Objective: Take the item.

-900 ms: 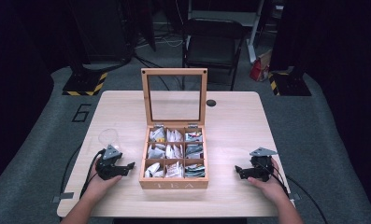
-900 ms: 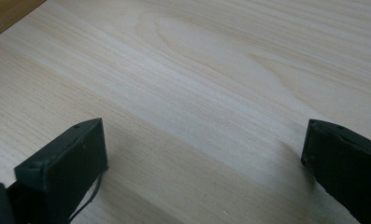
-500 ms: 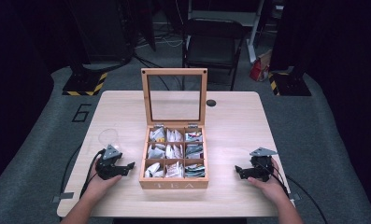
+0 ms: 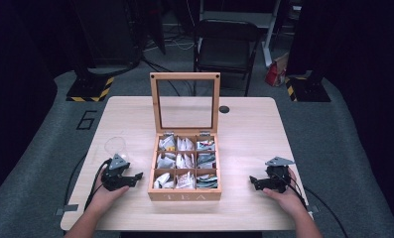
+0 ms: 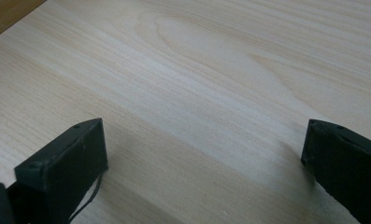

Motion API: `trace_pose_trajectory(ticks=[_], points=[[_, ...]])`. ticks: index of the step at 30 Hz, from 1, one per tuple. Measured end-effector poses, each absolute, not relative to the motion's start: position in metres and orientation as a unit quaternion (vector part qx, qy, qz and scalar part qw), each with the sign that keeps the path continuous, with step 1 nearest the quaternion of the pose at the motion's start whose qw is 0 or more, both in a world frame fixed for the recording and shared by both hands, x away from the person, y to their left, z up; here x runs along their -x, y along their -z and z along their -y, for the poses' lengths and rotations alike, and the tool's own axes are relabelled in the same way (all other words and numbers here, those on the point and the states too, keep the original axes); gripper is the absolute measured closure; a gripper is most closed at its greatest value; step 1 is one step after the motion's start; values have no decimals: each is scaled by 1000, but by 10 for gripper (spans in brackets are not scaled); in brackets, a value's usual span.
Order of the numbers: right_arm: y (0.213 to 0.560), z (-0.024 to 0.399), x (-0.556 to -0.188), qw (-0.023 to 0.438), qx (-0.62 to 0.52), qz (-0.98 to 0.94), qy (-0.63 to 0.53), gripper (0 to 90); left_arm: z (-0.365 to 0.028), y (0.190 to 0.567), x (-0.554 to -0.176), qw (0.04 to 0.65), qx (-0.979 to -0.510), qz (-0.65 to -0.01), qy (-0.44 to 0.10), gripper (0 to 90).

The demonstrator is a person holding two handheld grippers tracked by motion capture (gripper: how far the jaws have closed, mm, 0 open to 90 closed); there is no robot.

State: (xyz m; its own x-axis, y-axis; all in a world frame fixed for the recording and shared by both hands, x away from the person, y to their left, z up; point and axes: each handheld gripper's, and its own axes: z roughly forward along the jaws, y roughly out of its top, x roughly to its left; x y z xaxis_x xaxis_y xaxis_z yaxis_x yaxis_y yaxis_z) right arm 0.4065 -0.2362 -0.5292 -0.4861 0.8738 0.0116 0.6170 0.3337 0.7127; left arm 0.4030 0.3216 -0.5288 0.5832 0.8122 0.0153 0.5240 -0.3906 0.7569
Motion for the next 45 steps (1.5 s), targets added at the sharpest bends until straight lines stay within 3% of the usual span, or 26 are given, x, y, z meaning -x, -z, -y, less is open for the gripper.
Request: trace_pose_trajectory(ticks=[21,45], points=[[529,236,-407,190,-469,-795,-335,0,-327,505,-393,383,-793,-441,-173,374],[529,236,-407,191,-469,-794,-336,0,-321,491,-386,384,-798,-433,-168,424]])
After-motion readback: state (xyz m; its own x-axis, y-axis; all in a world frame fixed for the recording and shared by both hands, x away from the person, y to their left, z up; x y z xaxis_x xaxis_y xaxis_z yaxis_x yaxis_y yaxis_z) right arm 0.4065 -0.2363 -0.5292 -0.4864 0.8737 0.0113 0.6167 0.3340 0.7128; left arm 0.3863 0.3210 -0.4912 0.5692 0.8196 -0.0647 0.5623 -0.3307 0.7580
